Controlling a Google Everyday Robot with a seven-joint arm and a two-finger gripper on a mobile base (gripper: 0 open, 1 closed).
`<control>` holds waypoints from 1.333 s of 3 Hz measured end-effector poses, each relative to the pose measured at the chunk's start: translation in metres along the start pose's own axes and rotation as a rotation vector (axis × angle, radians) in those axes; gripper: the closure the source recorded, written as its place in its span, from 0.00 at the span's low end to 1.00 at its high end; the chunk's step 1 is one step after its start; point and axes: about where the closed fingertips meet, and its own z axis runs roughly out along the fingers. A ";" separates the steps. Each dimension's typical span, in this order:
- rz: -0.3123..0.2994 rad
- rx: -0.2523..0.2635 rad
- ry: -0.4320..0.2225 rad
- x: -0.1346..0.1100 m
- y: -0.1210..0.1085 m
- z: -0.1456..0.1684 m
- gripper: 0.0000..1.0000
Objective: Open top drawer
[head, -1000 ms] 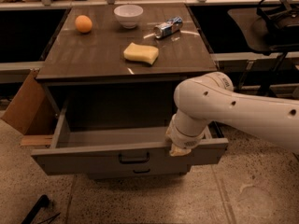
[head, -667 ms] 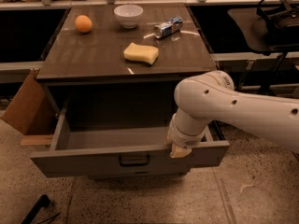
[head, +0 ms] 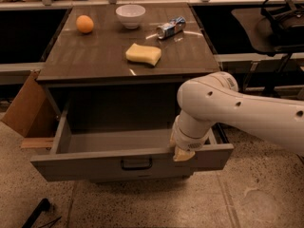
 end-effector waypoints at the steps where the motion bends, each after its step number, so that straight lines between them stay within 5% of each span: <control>1: -0.001 0.001 0.001 0.000 0.001 -0.001 0.35; 2: -0.001 0.002 0.003 0.000 0.001 -0.002 0.12; 3: -0.009 0.030 0.000 0.005 -0.006 -0.018 0.00; 4: -0.012 0.093 0.032 0.012 -0.014 -0.055 0.00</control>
Offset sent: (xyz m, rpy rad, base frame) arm -0.0005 -0.0002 0.0006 -0.0011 -0.0012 0.0003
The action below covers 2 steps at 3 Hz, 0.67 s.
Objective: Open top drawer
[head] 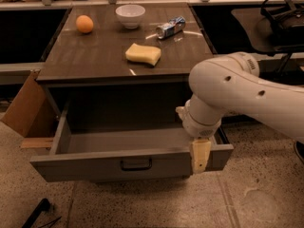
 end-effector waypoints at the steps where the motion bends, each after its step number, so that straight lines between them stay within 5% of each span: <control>1: -0.008 0.083 0.038 0.007 -0.009 -0.048 0.00; 2: -0.023 0.173 0.065 0.012 -0.018 -0.100 0.00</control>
Offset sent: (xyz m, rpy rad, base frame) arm 0.0079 -0.0324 0.1476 -0.0482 -0.2674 -0.0086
